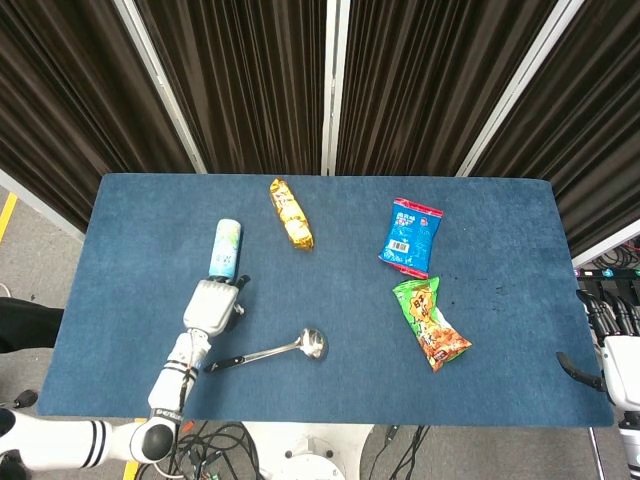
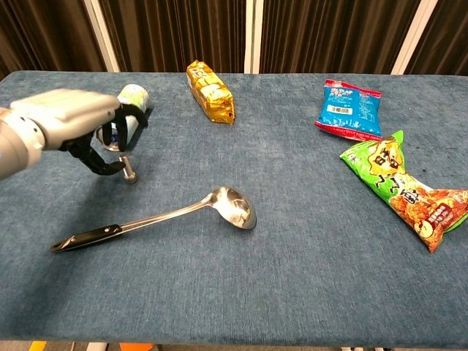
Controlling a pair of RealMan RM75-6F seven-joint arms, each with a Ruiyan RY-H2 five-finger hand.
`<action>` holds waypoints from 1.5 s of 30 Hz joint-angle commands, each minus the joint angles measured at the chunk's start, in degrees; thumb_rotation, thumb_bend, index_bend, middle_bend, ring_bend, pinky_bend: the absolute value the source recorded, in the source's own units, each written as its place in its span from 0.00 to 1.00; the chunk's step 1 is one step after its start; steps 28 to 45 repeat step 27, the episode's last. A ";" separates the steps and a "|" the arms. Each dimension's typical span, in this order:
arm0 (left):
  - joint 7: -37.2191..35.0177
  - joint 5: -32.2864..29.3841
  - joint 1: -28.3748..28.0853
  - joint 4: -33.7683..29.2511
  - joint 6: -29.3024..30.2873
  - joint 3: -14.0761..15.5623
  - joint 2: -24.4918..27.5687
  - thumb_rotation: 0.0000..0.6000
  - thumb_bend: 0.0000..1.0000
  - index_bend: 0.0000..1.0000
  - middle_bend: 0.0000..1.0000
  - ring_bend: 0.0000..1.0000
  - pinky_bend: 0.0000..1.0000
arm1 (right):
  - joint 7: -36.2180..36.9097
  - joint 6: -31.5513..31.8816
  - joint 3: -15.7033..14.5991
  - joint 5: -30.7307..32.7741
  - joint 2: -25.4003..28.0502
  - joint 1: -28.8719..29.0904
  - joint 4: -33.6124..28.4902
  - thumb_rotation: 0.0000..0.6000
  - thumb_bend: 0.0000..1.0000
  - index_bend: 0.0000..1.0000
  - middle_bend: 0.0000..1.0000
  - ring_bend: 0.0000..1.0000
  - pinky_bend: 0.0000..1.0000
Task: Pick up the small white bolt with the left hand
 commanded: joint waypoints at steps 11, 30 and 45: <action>-26.74 18.53 14.55 -5.32 15.50 0.30 21.51 1.00 0.05 0.23 0.21 0.10 0.14 | 0.42 0.32 -0.06 -1.25 0.92 0.28 0.07 1.00 0.13 0.09 0.16 0.00 0.03; -41.69 24.30 32.36 -0.56 23.27 9.21 32.25 1.00 0.05 0.22 0.14 0.03 0.02 | -1.12 0.34 0.05 -2.21 0.72 0.96 -0.73 1.00 0.14 0.09 0.13 0.00 0.03; -41.69 24.30 32.36 -0.56 23.27 9.21 32.25 1.00 0.05 0.22 0.14 0.03 0.02 | -1.12 0.34 0.05 -2.21 0.72 0.96 -0.73 1.00 0.14 0.09 0.13 0.00 0.03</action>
